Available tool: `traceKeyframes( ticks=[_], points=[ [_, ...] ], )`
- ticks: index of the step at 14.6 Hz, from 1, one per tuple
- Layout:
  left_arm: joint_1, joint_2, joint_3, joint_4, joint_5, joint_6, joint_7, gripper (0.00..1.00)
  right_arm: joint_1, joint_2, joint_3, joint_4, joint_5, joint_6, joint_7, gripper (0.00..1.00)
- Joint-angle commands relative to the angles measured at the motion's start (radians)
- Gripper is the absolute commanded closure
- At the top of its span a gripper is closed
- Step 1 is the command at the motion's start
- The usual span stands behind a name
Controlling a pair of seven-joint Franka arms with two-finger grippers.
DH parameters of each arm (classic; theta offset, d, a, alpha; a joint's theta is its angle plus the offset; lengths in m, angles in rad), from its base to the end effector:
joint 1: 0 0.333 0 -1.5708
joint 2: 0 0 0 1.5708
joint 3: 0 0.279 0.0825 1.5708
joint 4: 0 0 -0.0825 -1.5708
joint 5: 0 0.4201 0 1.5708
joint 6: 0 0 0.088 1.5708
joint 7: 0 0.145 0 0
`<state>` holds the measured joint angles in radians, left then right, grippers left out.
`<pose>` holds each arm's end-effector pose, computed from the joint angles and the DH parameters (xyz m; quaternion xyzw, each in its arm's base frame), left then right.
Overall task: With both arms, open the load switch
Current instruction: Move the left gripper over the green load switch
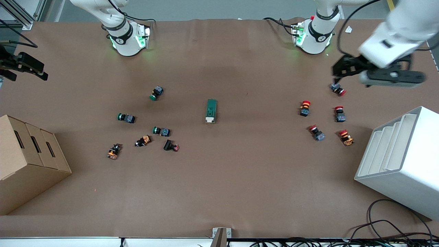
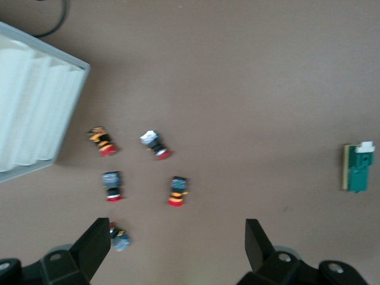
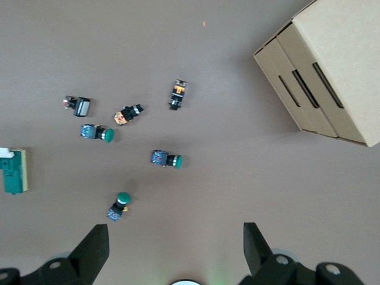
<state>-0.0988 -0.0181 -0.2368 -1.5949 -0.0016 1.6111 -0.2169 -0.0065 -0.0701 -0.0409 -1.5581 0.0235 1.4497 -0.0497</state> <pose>0.5577 -0.1957 0.5512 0.9981 -0.0593 0.0166 0.0033 0.5565 -0.0234 0.5858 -0.9997 -0.0024 0.0185 0.0140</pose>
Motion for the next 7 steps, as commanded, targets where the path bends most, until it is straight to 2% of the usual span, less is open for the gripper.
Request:
traceKeyframes(
  ticks=[1,3,5,7],
  points=[
    [-0.007,0.013,-0.126,-0.078,0.025,0.119,-0.158,0.0,-0.003,-0.028,-0.01,-0.03,0.03,0.008,0.007,0.0],
    [-0.024,0.03,-0.211,-0.143,0.049,0.209,-0.272,0.0,0.002,-0.028,-0.008,-0.03,0.026,0.004,0.036,0.0],
    [-0.074,0.072,-0.278,-0.19,0.086,0.297,-0.466,0.0,0.007,-0.028,-0.002,-0.03,0.006,0.001,0.034,0.0],
    [-0.174,0.131,-0.298,-0.204,0.17,0.355,-0.664,0.0,0.008,-0.027,-0.002,-0.027,-0.002,-0.002,0.027,0.0]
  ],
)
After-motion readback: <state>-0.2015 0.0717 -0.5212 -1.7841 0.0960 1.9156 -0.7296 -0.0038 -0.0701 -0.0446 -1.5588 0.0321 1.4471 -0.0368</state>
